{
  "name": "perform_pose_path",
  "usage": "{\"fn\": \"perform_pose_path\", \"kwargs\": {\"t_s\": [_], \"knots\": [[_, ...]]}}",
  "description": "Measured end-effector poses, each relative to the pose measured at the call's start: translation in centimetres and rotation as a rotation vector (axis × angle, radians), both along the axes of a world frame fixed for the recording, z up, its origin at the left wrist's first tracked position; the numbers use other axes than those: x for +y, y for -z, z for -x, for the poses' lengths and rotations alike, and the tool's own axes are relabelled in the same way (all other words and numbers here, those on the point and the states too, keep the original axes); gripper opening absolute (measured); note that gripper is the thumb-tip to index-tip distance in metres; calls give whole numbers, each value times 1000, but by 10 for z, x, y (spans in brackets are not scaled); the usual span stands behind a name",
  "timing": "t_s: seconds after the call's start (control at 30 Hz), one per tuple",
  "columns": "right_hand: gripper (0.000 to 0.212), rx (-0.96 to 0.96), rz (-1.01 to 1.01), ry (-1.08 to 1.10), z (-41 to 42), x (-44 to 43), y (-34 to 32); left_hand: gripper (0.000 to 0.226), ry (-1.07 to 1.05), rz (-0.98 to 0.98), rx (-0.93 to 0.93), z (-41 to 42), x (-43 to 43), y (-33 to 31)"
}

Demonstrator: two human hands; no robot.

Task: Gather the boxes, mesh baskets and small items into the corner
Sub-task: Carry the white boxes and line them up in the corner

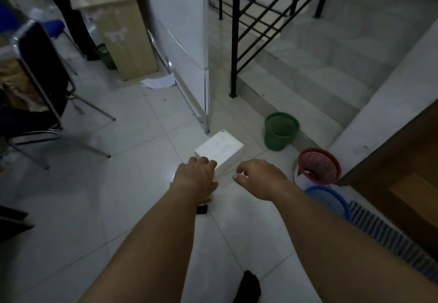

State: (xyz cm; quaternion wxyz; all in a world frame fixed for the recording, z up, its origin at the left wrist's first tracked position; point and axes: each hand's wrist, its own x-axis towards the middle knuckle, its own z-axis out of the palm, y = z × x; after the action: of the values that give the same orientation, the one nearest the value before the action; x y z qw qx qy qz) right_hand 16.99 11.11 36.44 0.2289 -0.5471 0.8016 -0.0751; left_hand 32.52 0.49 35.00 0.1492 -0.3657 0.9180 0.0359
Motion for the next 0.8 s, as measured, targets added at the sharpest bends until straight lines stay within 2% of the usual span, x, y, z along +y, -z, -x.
{"fn": "perform_pose_path", "kwargs": {"t_s": [0.27,0.5,0.8], "knots": [[46,-41,-88,-43,94,-137,30,60,-13,-52,2,85,-126,34],[47,-123,-106,87,168,-255,77,70,101,-24,12,167,-254,76],[42,-157,-171,186,239,-351,175,67,85,-34,-64,252,-355,163]]}}
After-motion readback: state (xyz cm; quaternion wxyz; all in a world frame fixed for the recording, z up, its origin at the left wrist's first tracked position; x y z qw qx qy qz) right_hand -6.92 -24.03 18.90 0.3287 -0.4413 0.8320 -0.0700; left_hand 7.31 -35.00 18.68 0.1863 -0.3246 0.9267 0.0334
